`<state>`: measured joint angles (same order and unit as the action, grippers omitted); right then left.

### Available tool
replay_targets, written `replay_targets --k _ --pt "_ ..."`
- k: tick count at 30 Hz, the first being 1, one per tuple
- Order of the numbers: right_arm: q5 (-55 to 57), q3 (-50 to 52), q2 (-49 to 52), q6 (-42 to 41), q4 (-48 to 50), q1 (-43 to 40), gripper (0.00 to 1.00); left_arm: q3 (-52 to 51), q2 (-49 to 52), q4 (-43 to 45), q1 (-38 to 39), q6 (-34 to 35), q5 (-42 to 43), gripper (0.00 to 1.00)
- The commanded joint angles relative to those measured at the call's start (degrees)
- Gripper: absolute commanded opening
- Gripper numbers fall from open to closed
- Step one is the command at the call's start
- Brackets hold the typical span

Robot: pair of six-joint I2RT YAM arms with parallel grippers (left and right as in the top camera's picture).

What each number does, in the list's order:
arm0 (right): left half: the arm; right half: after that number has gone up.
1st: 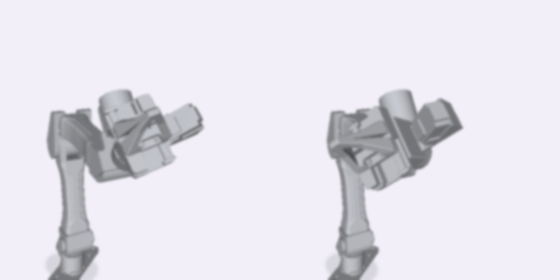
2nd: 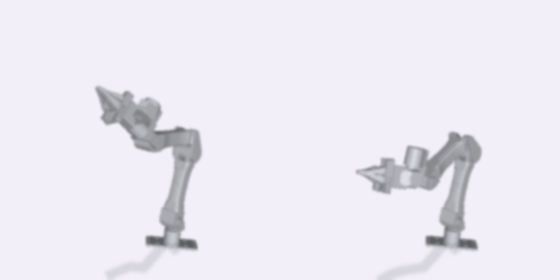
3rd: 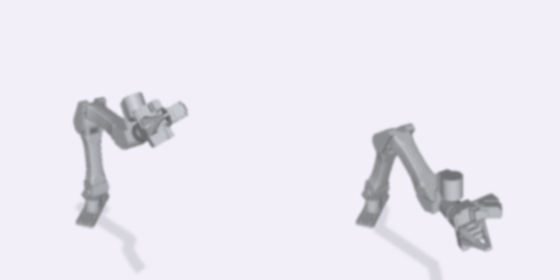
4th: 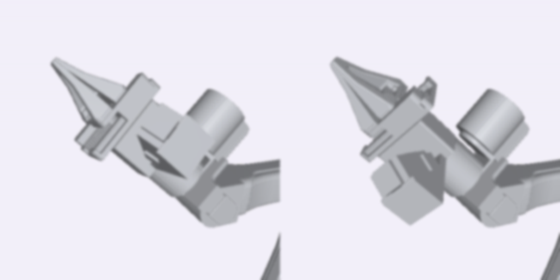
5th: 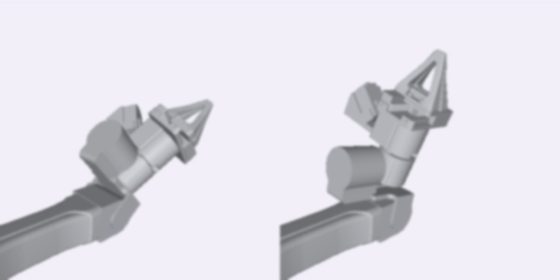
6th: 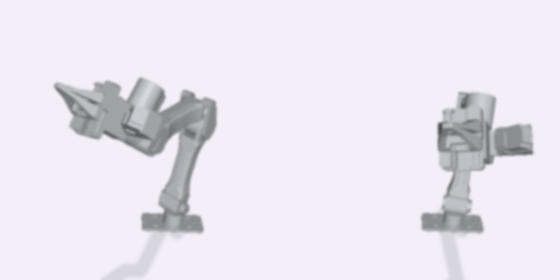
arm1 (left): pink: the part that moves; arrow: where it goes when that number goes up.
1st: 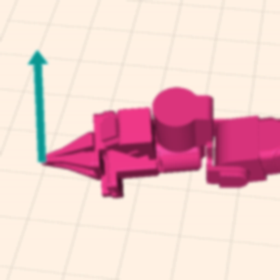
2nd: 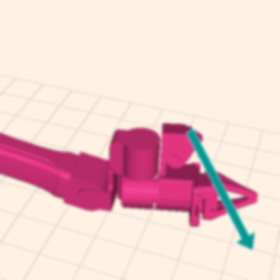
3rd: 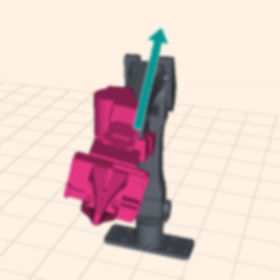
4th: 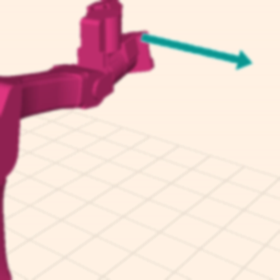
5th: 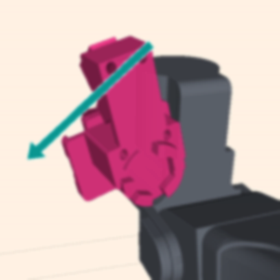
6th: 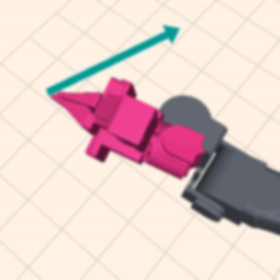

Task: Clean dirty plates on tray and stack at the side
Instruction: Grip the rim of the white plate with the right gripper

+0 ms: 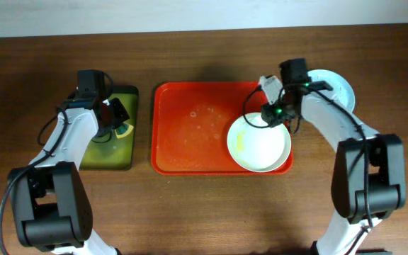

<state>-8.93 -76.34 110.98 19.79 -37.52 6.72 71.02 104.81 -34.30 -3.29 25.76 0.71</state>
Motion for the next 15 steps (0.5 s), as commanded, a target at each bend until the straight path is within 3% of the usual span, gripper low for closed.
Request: replay_targets --k 1,8,10,12,13,14,15 --pt "6.23 0.50 0.92 3.98 0.07 0.59 0.36 -0.26 0.42 0.09 0.13 0.33 0.66 0.00" --pt "6.01 0.48 4.81 3.69 -2.43 0.02 0.35 -0.26 0.42 0.09 0.13 0.33 0.66 0.00" --pt "-3.48 -0.37 4.79 -0.42 -1.51 1.11 0.21 -0.26 0.42 0.11 0.13 0.33 0.66 0.00" --pt "-9.16 -1.29 4.79 -5.53 1.81 2.84 0.21 -0.26 0.42 0.11 0.13 0.33 0.66 0.00" --pt "-8.81 -2.01 4.79 -8.46 3.74 4.74 0.27 -0.26 0.42 0.11 0.13 0.33 0.66 0.00" --pt "-4.90 -3.52 4.79 -10.54 3.69 6.88 0.41 -0.26 0.42 0.11 0.13 0.33 0.63 0.00" --pt "0.09 -4.52 4.79 -15.10 2.51 7.56 0.42 -0.26 0.42 0.11 0.13 0.33 0.66 0.00"
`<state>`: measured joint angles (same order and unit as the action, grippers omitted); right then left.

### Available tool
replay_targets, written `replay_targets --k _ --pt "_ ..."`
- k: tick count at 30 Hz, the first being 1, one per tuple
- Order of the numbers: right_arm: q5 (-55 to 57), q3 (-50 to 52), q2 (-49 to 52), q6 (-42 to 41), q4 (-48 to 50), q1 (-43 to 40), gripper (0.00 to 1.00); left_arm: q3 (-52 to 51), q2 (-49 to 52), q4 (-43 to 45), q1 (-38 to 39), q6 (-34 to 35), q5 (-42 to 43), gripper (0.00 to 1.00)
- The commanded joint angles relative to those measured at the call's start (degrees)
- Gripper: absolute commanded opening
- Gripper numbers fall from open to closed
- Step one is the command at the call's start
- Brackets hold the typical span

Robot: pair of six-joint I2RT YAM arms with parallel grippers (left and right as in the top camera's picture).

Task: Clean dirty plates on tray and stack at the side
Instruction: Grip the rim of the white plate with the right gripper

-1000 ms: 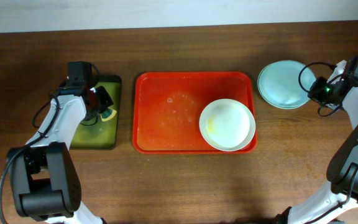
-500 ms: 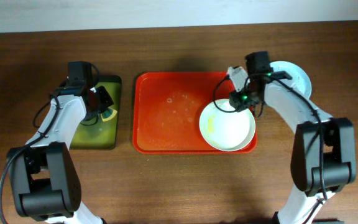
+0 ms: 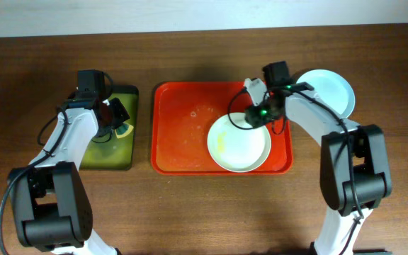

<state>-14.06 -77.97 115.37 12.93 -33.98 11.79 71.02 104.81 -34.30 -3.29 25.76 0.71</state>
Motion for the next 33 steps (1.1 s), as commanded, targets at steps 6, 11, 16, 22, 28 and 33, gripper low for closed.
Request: replay_targets --k 6,11,16,22,28,33 --pt "15.87 -2.67 0.42 -11.23 -20.11 2.27 0.47 -0.26 0.42 0.13 0.13 0.33 0.66 0.00" --pt "13.46 -0.50 0.42 -17.09 -22.67 2.45 0.41 -0.26 0.42 0.11 0.13 0.33 0.66 0.00" --pt "5.84 -0.17 0.42 -17.09 -13.62 2.45 0.17 -0.26 0.42 0.13 0.13 0.31 2.80 0.00" --pt "3.52 0.55 0.42 -18.38 -6.93 2.49 0.16 -0.26 0.42 0.13 0.13 0.31 2.75 0.00" --pt "-4.46 4.48 0.42 -19.45 -5.29 2.49 0.04 -0.26 0.42 0.15 0.48 0.26 6.19 0.00" --pt "-4.79 4.48 0.42 -34.91 4.90 3.67 0.04 -0.26 0.44 2.27 7.52 -3.15 9.01 0.00"
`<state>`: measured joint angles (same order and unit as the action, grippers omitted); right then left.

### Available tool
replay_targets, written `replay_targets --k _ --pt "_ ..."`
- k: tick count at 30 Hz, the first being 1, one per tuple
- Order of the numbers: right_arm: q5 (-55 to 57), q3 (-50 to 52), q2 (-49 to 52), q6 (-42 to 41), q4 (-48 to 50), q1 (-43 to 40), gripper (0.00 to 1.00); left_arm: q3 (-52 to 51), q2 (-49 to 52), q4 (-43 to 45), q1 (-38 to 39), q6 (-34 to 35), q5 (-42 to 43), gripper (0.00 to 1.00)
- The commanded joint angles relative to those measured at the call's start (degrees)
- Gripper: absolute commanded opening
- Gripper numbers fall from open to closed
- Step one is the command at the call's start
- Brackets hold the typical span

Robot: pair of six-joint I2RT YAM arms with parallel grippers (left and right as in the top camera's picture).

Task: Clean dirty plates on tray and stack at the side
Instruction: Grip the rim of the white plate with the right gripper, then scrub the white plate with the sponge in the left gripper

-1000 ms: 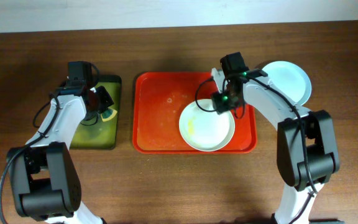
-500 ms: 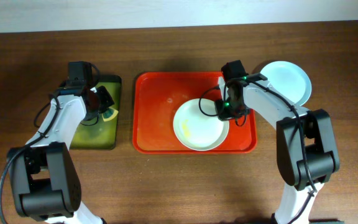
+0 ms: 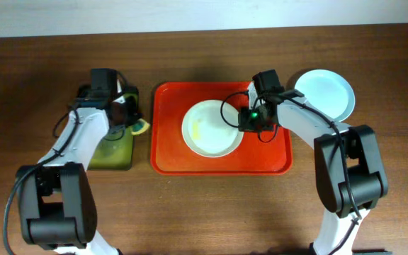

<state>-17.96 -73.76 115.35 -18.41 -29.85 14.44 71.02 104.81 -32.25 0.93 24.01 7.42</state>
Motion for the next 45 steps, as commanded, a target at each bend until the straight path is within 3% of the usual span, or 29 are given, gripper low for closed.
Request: replay_targets --k 1,6,8,18,22,26,28,30,31,34,36,38,40,42,45 --pt "-0.13 0.26 0.46 -3.54 0.98 2.25 0.04 -0.26 0.44 0.33 6.84 -1.38 3.67 0.00" --pt "5.64 0.26 0.55 -3.54 1.81 8.74 0.04 -0.26 0.50 5.99 19.06 -0.70 5.14 0.00" --pt "8.33 0.26 0.55 -3.56 1.57 9.92 0.04 -0.28 0.50 6.34 23.54 -0.70 0.48 0.00" --pt "8.35 0.26 0.55 -3.54 1.62 9.92 0.04 -0.28 7.78 6.56 24.90 4.44 -3.06 0.00" --pt "8.35 0.26 0.55 -3.52 1.60 9.92 0.04 -0.28 11.65 4.98 24.81 4.44 -16.20 0.00" --pt "8.37 0.26 0.55 -3.48 1.57 9.92 0.04 -0.26 11.58 0.15 24.79 4.42 -39.67 0.00" --pt "8.37 0.26 0.55 -3.06 1.55 9.92 0.04 -0.02 11.08 -1.25 24.79 3.17 -46.66 0.00" --pt "8.37 0.26 0.55 -3.06 1.57 9.92 0.04 1.49 8.46 -1.46 24.79 2.69 -43.67 0.00" --pt "8.37 0.26 0.55 -3.06 1.55 9.92 0.04 2.69 6.40 -1.44 24.76 2.69 -38.05 0.00" --pt "8.37 0.26 0.55 -3.06 1.53 9.92 0.04 3.87 1.66 3.13 21.24 2.69 -8.61 0.02" --pt "8.37 0.26 0.55 -3.06 1.53 9.92 0.04 3.78 3.17 1.60 19.45 2.51 0.02 0.03" --pt "8.37 0.26 0.55 -3.08 1.60 9.92 0.04 3.50 6.58 0.42 19.78 -2.05 5.95 0.00" --pt "8.35 0.26 0.55 -3.08 1.40 9.92 0.04 3.13 10.80 -0.26 20.44 -2.05 5.27 0.00" --pt "8.37 0.26 0.55 -3.06 1.14 9.92 0.04 3.13 12.13 -1.97 20.33 -2.08 -0.50 0.00" --pt "8.37 0.26 0.55 -3.06 1.18 9.92 0.04 3.13 12.11 -5.86 20.26 -2.05 -15.76 0.00"
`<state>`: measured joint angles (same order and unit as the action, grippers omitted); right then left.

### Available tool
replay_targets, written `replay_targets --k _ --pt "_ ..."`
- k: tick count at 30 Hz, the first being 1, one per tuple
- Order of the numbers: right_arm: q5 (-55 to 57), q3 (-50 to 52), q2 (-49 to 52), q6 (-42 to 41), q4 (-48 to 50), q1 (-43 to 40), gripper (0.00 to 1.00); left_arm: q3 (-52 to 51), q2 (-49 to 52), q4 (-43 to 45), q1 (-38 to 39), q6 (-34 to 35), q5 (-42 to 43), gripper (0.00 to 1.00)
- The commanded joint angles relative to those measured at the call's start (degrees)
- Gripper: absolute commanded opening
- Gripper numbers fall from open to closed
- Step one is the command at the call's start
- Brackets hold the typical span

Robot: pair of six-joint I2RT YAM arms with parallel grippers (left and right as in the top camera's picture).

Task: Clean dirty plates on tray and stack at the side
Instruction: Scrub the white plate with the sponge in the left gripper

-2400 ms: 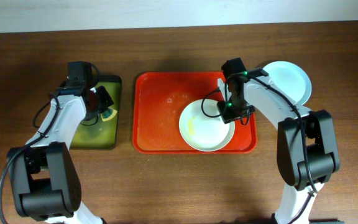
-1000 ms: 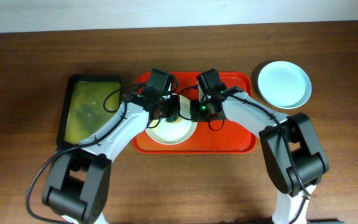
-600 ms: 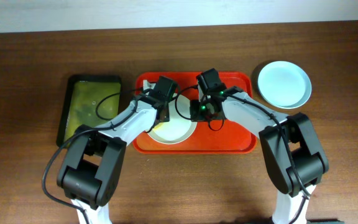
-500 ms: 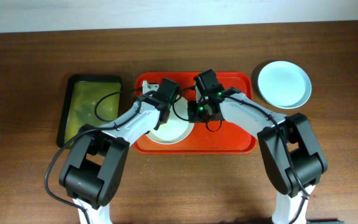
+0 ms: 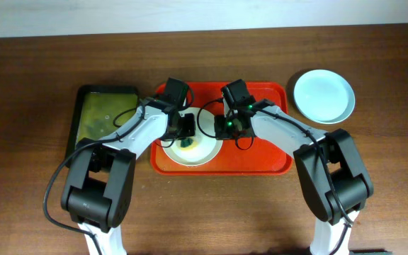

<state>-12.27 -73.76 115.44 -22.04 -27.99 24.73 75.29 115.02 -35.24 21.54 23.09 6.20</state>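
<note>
A white dirty plate [image 5: 201,150] lies in the left part of the red tray [image 5: 261,159]. My left gripper [image 5: 185,133] is over the plate, shut on a yellow-green sponge [image 5: 188,142] that rests on the plate's surface. At the plate's right rim, my right gripper [image 5: 222,129] is shut on the edge. A clean white plate [image 5: 323,95] sits on the table to the right of the tray.
A dark green tray [image 5: 98,117] with a wet-looking surface lies at the left of the red tray. The wooden table [image 5: 204,212] stretches in front of both trays. Both arms reach inward over the red tray.
My left gripper has moved with the sponge from the green tray's right edge onto the plate. The plate and my right gripper have shifted a little further left in the red tray.
The plate lay at the red tray's right end with my right gripper at its rim, and my left gripper was over the green tray. The plate was then further left at each moment. Now the sponge is on it.
</note>
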Motion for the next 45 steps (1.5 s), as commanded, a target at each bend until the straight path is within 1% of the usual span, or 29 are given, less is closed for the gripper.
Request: replay_targets --k 1,2,3,4,7,9,10,12,14,15,17,23,25,26,29,31,35,37,38,39,41,42,43,44,45 --pt "2.69 0.26 0.46 0.57 -0.68 -0.37 0.04 -1.14 1.86 -4.17 -0.33 -1.14 -20.94 0.00" --pt "2.69 0.26 0.46 0.57 -0.68 -0.37 0.04 -1.05 1.86 -5.35 -0.33 -1.14 -27.10 0.00" --pt "2.69 0.26 0.46 0.57 -0.70 -0.37 0.04 -0.72 1.86 -6.01 -0.33 -1.14 -30.77 0.00" --pt "2.69 0.26 0.46 0.57 -0.68 -0.37 0.04 -0.13 1.75 -6.45 -0.33 -1.11 -32.65 0.00" --pt "3.02 0.26 0.46 0.57 -0.70 -0.37 0.04 2.19 -0.13 -7.13 -0.33 -1.11 -33.68 0.00" --pt "3.98 0.26 0.46 0.57 -0.87 -0.37 0.04 5.11 -5.38 -6.51 -0.39 -0.09 -33.66 0.00" --pt "3.98 0.26 0.46 0.57 -0.92 -0.37 0.04 5.25 -8.13 -4.28 -0.63 1.95 -32.33 0.00" --pt "3.98 0.26 0.46 0.57 -0.68 -0.37 0.04 5.20 -8.44 -1.20 -1.09 1.90 -19.96 0.00" --pt "3.98 0.26 0.46 0.57 -0.44 -0.37 0.04 5.11 -5.29 -0.76 -0.96 1.88 -4.70 0.00" --pt "3.98 0.26 0.46 0.57 -0.46 -0.37 0.04 5.05 -0.76 0.31 -0.92 1.86 0.39 0.00" --pt "3.96 0.26 0.46 0.57 -0.66 -0.37 0.04 5.05 4.00 0.57 -0.94 1.31 1.55 0.00" --pt "3.96 0.26 0.46 0.57 -0.68 -0.37 0.04 5.07 5.31 0.96 -0.98 -10.23 0.87 0.00" --pt "3.96 0.26 0.46 0.57 -0.68 -0.37 0.04 5.07 5.31 0.92 -1.05 -10.38 -4.83 0.00" --pt "3.96 0.26 0.46 0.57 -0.70 -0.37 0.04 5.07 5.29 0.90 -1.09 -10.38 -9.22 0.00" --pt "3.98 0.26 0.46 0.57 -0.70 -0.37 0.04 5.14 5.29 -0.96 -1.09 -10.34 -27.02 0.00" --pt "3.98 0.26 0.46 0.57 -0.68 -0.37 0.04 5.14 5.22 -2.12 -1.09 -10.34 -33.11 0.00" --pt "3.98 0.26 0.46 0.59 -0.70 -0.37 0.04 5.25 3.34 -2.47 -1.09 -9.70 -41.27 0.00" --pt "3.98 0.26 0.46 0.57 -0.70 -0.37 0.04 5.25 -0.55 -3.28 -1.09 -5.97 -44.17 0.00" --pt "3.98 0.26 0.46 0.59 -0.70 -0.37 0.04 5.25 -2.95 -3.28 -1.09 -5.90 -43.89 0.00" --pt "3.98 0.26 0.46 0.59 -0.70 -0.37 0.04 5.25 -4.68 -3.23 -1.09 -5.81 -42.69 0.00" --pt "3.98 0.26 0.46 0.57 -0.68 -0.37 0.04 5.22 -6.54 -3.50 -1.09 -5.86 -31.71 0.00" --pt "3.98 0.26 0.46 0.57 -0.68 -0.37 0.04 5.18 -6.40 -3.87 -1.09 -5.86 -22.25 0.00" --pt "3.98 0.26 0.46 0.57 -0.70 -0.37 0.04 4.46 -6.23 -3.82 -1.09 -5.84 -10.08 0.00" --pt "3.96 0.26 0.46 0.57 -0.70 -0.37 0.04 3.63 -6.23 -3.78 -1.07 -5.86 -2.62 0.00" --pt "3.96 0.26 0.46 0.57 -0.70 -0.37 0.04 3.08 -6.23 -3.82 -0.96 -5.86 -0.02 0.00"
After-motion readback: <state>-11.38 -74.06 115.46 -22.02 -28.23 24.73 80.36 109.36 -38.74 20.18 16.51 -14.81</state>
